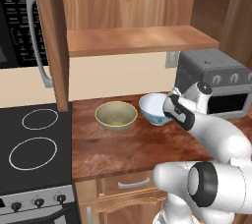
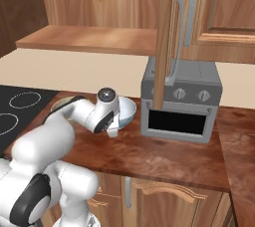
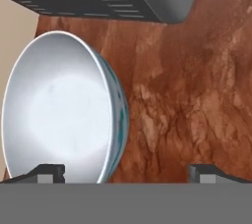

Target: Open the cabinet. Pick the bowls from the counter and place them in the cabinet. Then close the cabinet.

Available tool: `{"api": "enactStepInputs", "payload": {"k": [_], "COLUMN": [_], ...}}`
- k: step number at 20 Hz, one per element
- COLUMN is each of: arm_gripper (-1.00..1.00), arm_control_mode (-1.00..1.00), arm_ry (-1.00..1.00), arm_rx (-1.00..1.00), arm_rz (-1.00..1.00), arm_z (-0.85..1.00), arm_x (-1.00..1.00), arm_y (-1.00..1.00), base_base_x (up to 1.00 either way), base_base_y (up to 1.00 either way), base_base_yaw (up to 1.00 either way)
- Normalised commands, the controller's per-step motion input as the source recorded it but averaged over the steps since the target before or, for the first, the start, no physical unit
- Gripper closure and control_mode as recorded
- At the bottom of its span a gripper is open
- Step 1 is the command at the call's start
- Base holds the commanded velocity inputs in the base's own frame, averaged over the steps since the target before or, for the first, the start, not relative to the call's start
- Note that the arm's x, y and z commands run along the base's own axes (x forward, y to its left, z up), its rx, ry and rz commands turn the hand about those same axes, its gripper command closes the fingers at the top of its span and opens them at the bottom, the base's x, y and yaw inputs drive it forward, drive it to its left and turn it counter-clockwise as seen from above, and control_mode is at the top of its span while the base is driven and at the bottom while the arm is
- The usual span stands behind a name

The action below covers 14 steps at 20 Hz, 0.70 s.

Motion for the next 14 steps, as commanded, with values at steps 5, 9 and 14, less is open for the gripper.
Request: {"api": "enactStepInputs", "payload": {"k": [5, 9, 14], "arm_gripper": [-1.00, -1.00, -1.00], "arm_control_mode": [-1.00, -1.00, -1.00], "arm_ry": [0.00, 0.00, 0.00], "arm_rx": [0.00, 0.00, 0.00], "arm_rz": [0.00, 0.00, 0.00], "arm_z": [-0.18, -0.22, -0.24], "arm_x": [0.27, 0.27, 0.23], "arm_y": [0.00, 0.00, 0.00], "base_base_x": [0.00, 0.00, 0.00], "base_base_y": [0.00, 0.00, 0.00], "base_base_yaw": [0.00, 0.00, 0.00]}}
